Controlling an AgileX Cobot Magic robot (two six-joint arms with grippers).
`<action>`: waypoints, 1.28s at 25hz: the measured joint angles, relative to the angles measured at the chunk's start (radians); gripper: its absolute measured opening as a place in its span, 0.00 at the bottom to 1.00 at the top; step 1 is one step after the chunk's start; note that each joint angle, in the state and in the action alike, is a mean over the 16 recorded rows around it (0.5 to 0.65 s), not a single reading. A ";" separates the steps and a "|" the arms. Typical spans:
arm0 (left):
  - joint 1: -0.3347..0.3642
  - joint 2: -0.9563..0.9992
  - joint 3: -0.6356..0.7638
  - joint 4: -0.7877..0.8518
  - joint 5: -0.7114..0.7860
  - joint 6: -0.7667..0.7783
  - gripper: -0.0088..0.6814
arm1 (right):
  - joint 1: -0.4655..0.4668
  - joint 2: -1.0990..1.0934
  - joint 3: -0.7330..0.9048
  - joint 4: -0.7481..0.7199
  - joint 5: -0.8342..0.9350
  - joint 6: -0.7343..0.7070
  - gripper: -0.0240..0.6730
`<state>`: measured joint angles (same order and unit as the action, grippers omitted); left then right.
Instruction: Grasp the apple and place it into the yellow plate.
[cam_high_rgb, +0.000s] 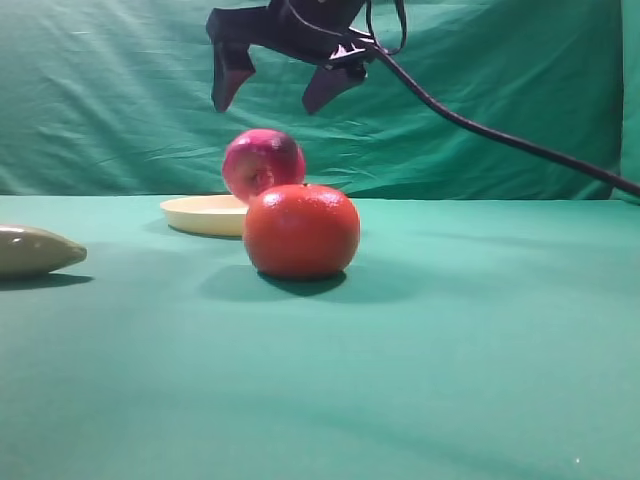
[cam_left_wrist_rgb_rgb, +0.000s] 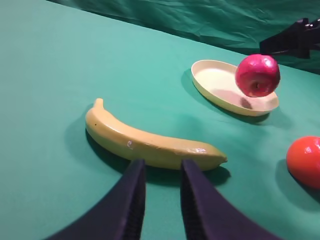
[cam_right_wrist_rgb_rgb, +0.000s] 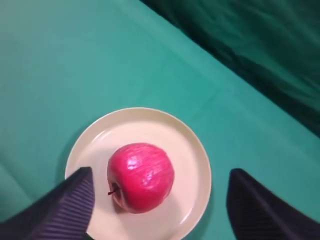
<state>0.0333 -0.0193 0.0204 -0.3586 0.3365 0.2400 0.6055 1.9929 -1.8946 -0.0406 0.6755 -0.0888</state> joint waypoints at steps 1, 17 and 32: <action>0.000 0.000 0.000 0.000 0.000 0.000 0.24 | 0.000 -0.023 -0.017 -0.008 0.041 0.003 0.62; 0.000 0.000 0.000 0.000 0.000 0.000 0.24 | 0.000 -0.554 0.134 0.016 0.368 0.065 0.03; 0.000 0.000 0.000 0.000 0.000 0.000 0.24 | 0.000 -1.211 0.833 0.054 0.117 0.067 0.03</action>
<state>0.0333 -0.0193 0.0204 -0.3586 0.3365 0.2400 0.6055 0.7821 -1.0617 0.0134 0.7923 -0.0219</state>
